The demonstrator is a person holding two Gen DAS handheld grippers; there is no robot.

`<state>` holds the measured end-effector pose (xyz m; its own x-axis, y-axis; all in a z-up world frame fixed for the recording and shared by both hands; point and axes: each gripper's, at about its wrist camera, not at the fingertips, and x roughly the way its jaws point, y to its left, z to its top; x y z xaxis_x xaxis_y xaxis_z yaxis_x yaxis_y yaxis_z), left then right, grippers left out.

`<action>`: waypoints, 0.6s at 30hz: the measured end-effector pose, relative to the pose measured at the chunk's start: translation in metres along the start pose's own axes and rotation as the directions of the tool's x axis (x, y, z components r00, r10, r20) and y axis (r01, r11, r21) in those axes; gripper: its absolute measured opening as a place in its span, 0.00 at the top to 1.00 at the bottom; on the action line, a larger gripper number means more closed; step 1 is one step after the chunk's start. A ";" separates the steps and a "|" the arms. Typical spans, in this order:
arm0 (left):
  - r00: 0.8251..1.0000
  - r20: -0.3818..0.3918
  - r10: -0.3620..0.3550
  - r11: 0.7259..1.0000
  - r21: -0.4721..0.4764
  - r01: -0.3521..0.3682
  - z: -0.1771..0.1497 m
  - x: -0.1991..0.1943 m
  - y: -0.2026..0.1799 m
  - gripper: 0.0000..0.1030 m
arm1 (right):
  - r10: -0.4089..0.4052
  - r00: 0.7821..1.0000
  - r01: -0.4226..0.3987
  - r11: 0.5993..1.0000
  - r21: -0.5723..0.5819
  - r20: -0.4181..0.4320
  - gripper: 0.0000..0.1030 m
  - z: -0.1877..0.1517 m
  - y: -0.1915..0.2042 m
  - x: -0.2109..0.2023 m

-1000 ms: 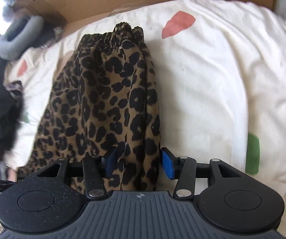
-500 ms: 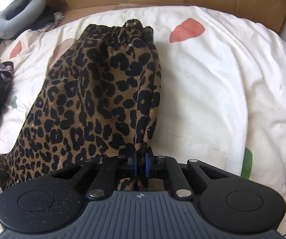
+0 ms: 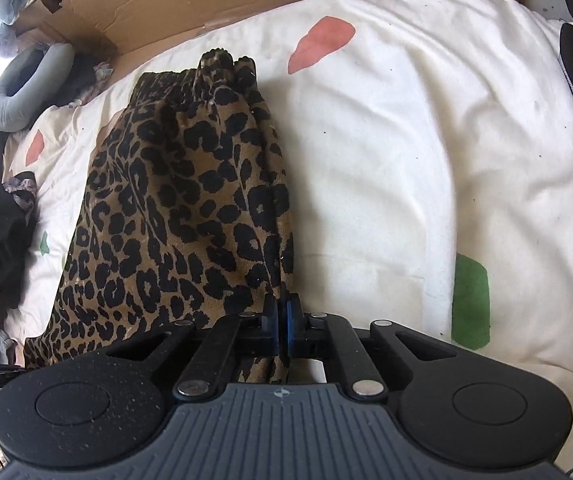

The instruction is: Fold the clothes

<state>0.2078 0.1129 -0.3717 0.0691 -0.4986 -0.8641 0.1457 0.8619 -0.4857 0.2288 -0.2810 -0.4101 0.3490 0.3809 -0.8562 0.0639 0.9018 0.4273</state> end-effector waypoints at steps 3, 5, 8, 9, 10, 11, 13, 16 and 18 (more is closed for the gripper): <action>1.000 0.001 -0.004 1.000 -0.002 0.004 0.001 -0.001 0.002 0.76 | 0.003 1.000 -0.003 1.000 0.005 0.001 0.99 -0.001 -0.001 0.002; 1.000 -0.002 -0.007 1.000 0.000 0.007 0.002 -0.002 0.003 0.76 | 0.011 1.000 -0.011 1.000 0.016 0.002 0.98 -0.001 -0.004 0.004; 1.000 -0.007 -0.007 1.000 0.016 0.007 0.003 -0.003 0.003 0.75 | 0.019 1.000 -0.019 0.999 0.038 0.001 0.96 -0.001 -0.007 0.003; 1.000 -0.006 -0.006 1.000 0.021 0.006 0.002 -0.004 0.003 0.74 | 0.019 1.000 -0.019 0.999 0.039 0.000 0.95 -0.002 -0.008 0.002; 1.000 -0.006 -0.008 1.000 0.023 0.008 0.002 -0.005 0.004 0.72 | 0.019 1.000 -0.019 0.999 0.040 -0.001 0.95 -0.002 -0.008 0.002; 1.000 -0.005 -0.014 1.000 0.019 0.014 0.001 -0.006 0.005 0.71 | 0.020 1.000 -0.020 0.999 0.039 -0.003 0.95 -0.002 -0.009 0.000; 1.000 -0.004 -0.026 1.000 0.010 0.026 0.000 -0.007 0.008 0.70 | 0.019 1.000 -0.019 0.999 0.044 -0.004 0.91 -0.004 -0.011 -0.003; 0.998 -0.001 -0.059 0.998 -0.007 0.059 -0.001 -0.006 0.012 0.66 | 0.036 0.999 -0.035 0.997 0.063 -0.007 0.91 -0.007 -0.016 -0.007; 0.996 0.001 -0.093 0.995 -0.027 0.093 -0.001 -0.006 0.018 0.64 | 0.056 0.998 -0.056 0.995 0.083 -0.007 0.91 -0.010 -0.020 -0.011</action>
<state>0.2088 0.1314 -0.3755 0.0563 -0.5770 -0.8148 0.1245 0.8138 -0.5676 0.2147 -0.3010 -0.4121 0.3456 0.4327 -0.8327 0.1217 0.8592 0.4970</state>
